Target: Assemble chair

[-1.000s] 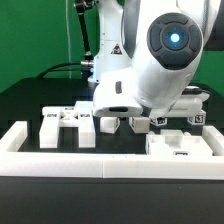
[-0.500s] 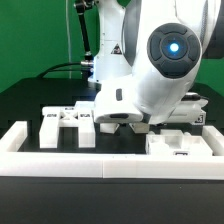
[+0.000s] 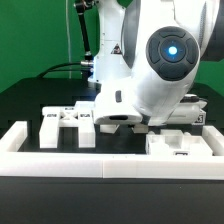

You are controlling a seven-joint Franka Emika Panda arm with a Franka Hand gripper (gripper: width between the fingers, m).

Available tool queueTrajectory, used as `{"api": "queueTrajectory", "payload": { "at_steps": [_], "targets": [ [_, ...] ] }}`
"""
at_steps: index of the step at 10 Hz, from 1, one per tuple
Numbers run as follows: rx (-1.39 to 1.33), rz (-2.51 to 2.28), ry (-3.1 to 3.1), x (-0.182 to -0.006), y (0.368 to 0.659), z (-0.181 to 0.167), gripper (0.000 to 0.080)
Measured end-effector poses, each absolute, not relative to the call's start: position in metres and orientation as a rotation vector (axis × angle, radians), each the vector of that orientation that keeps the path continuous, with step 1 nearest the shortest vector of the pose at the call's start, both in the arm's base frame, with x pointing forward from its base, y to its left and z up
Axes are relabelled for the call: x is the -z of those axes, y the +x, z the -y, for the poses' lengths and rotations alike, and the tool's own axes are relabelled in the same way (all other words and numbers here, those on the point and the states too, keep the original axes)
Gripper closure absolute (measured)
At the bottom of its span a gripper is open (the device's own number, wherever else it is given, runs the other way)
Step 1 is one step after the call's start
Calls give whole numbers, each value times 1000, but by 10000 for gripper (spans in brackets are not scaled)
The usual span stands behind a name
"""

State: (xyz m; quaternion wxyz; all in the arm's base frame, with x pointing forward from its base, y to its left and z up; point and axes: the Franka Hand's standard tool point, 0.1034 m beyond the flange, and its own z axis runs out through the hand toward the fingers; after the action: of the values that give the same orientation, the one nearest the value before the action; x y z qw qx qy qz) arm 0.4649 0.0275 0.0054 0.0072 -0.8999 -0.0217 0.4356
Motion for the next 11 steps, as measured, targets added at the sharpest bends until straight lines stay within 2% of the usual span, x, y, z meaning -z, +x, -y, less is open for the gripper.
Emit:
{"api": "queueTrajectory", "payload": {
  "at_steps": [4, 5, 8, 9, 11],
  "targets": [
    [-1355, 68, -2817, -9, 468, -28, 509],
    [-1351, 69, -2818, -14, 472, -28, 509],
    [-1326, 70, -2820, -62, 498, -37, 509],
    [-1307, 71, -2828, -70, 502, -38, 509],
    [-1226, 71, -2864, -68, 510, -37, 509]
  ]
}}
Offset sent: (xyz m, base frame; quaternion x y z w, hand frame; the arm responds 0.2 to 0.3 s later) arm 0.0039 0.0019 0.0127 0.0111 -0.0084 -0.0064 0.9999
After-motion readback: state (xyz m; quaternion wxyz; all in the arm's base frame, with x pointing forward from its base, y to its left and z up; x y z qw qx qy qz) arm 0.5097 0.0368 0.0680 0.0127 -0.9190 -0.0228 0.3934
